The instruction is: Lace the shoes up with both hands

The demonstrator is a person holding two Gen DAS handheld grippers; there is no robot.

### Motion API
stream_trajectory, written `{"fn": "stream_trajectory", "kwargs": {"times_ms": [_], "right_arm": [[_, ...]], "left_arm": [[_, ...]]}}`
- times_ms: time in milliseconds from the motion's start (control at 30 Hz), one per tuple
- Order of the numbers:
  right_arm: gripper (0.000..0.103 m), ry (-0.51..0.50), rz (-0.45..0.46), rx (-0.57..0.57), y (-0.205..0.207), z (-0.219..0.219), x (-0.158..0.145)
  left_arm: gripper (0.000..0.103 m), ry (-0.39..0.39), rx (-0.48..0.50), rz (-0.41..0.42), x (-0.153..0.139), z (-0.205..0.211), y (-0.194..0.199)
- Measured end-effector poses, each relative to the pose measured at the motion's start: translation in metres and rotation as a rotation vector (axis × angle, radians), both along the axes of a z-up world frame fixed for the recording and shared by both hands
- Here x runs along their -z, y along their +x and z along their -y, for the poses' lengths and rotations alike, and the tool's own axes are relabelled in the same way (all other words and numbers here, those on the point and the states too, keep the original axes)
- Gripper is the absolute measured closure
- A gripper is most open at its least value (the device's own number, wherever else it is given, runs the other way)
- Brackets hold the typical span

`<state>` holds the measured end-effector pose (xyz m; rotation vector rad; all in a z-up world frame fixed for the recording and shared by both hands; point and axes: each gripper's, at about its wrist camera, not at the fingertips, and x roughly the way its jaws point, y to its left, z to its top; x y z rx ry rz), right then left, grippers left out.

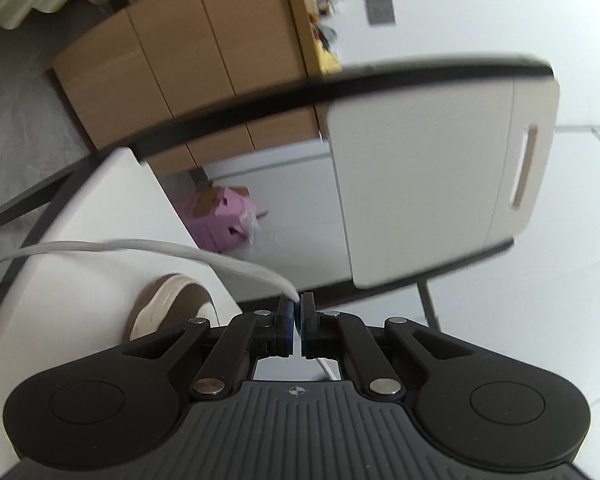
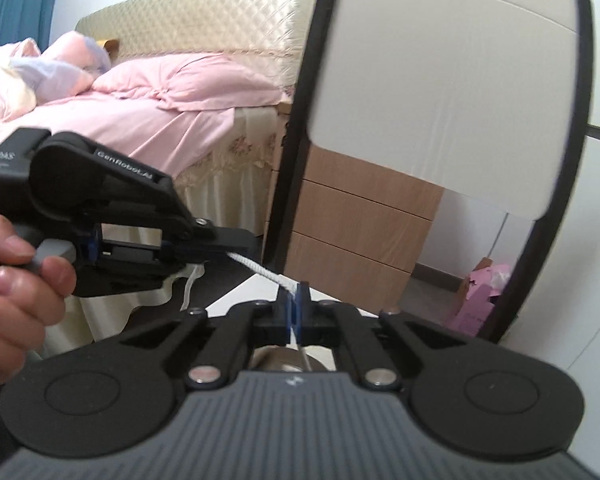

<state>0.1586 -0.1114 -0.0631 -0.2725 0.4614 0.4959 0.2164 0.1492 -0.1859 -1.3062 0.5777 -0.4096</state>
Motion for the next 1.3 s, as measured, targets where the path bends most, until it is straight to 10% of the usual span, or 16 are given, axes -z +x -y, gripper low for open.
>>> {"fn": "stream_trajectory", "kwargs": {"times_ms": [500,567,633,1000,1300], "right_arm": [[0.098,0.145,-0.126,0.21,0.015,0.054,-0.001],[0.088,0.163,-0.123,0.219,0.01,0.056,-0.006],[0.056,0.181,-0.115,0.226,0.004,0.058,-0.012],[0.039,0.262,0.014,0.224,-0.031,0.059,-0.05],[0.043,-0.042,0.008,-0.097,-0.02,-0.027,-0.024]], "left_arm": [[0.1,0.086,-0.041,0.06,-0.021,-0.016,0.0],[0.1,0.098,-0.036,0.076,-0.024,-0.016,-0.001],[0.1,0.096,-0.034,0.094,-0.026,-0.016,-0.002],[0.1,0.201,0.032,0.156,-0.041,-0.008,-0.005],[0.1,0.242,0.071,0.18,-0.045,-0.005,-0.008]]}}
